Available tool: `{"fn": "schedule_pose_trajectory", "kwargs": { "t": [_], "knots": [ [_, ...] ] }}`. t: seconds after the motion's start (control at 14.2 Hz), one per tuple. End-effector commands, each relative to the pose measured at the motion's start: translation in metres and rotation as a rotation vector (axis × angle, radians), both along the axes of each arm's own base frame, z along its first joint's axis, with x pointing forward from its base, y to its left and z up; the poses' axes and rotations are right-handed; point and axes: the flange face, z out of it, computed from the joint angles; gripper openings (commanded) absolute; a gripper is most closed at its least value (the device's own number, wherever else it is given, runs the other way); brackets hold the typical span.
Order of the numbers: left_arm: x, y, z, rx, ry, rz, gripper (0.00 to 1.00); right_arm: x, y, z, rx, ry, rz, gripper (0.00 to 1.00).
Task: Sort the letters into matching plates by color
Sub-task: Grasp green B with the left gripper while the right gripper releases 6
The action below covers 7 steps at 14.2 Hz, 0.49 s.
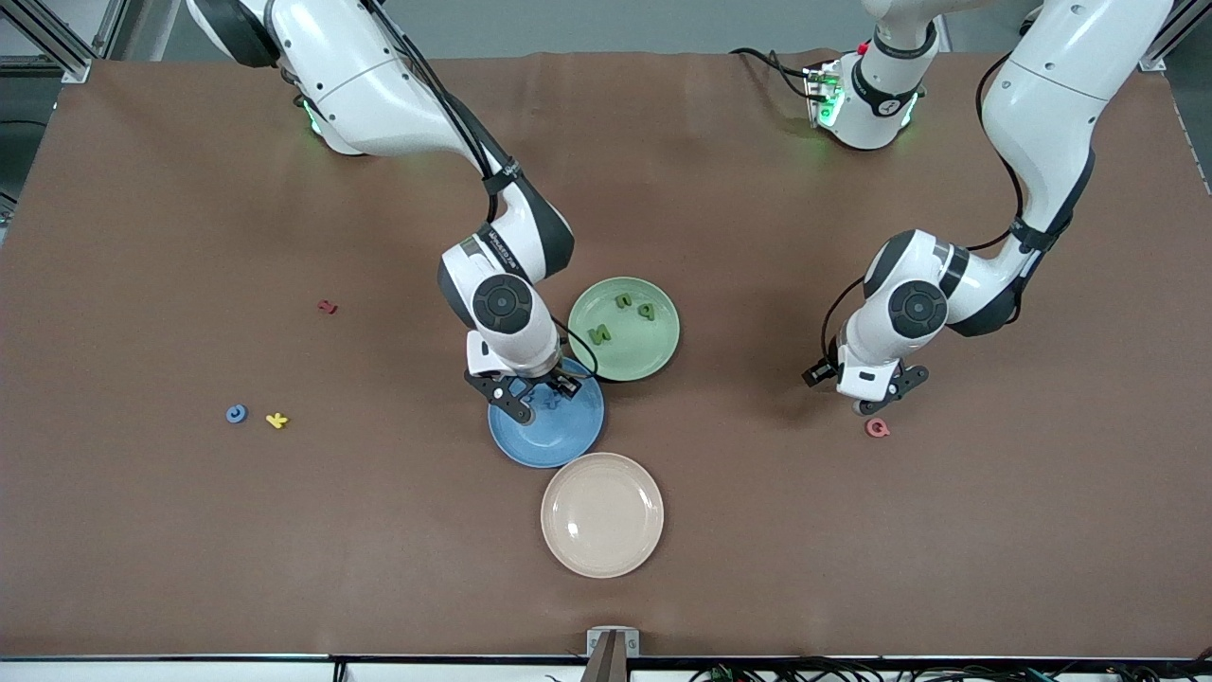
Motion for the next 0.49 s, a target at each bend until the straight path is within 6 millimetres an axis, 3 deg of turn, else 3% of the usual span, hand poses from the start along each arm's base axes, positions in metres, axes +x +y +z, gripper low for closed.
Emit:
{"fn": "schedule_pose_trajectory", "kwargs": {
  "t": [0.0, 0.21, 0.42],
  "knots": [
    [-0.0037, 0.0, -0.0021, -0.001, -0.01, -0.001, 0.59, 0.0046, 0.0033, 0.0, 0.007, -0.002, -0.004, 1.0],
    [-0.0032, -0.0008, -0.0034, -0.008, -0.016, 0.0, 0.56, 0.004, 0.0041, 0.0, 0.005, -0.003, 0.001, 1.0],
    [-0.0028, -0.0009, -0.0037, -0.009, -0.016, 0.0, 0.42, 0.0039, 0.004, -0.0011, 0.003, -0.003, 0.0, 1.0]
  ]
}}
